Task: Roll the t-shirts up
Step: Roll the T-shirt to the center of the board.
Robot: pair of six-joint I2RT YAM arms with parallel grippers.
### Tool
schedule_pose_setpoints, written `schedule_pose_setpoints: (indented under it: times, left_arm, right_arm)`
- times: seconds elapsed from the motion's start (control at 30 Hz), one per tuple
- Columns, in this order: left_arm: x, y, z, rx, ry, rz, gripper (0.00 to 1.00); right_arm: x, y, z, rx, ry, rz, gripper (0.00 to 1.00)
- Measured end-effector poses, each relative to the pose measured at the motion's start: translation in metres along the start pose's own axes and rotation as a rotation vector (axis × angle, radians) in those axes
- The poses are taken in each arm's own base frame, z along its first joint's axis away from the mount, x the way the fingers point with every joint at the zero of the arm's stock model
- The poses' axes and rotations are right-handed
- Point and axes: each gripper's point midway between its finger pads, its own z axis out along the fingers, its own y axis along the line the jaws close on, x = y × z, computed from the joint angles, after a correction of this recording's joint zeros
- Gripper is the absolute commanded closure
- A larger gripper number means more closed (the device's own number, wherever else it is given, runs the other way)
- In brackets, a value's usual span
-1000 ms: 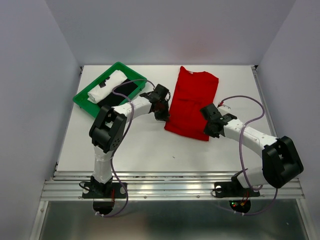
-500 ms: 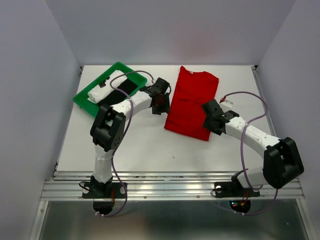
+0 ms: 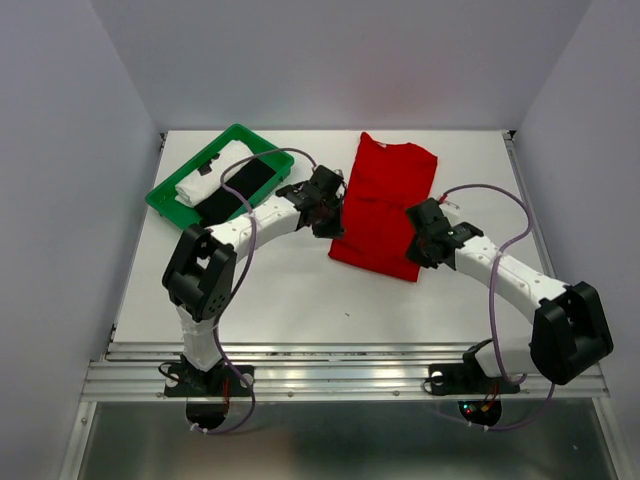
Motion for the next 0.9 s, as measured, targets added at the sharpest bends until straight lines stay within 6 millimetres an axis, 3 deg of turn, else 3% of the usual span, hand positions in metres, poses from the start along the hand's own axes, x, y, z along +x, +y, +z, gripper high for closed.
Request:
schedule_pose_setpoints:
  times: [0.23, 0.47, 0.73, 0.9]
  left_arm:
    - [0.017, -0.008, 0.022, 0.033, 0.066, 0.012, 1.0]
    - [0.01, 0.004, 0.053, 0.004, 0.095, 0.008, 1.0]
    - [0.0, 0.033, 0.071, -0.038, 0.105, -0.01, 1.0]
    - [-0.002, 0.038, 0.071, -0.046, 0.102, -0.007, 1.0]
  right_arm:
    - [0.011, -0.003, 0.016, 0.038, 0.04, -0.019, 0.99]
    - [0.023, -0.01, 0.049, 0.127, 0.071, -0.062, 0.99]
    - [0.005, 0.002, 0.07, 0.157, 0.02, -0.086, 0.99]
    - [0.002, 0.004, 0.071, 0.15, 0.007, -0.084, 0.99]
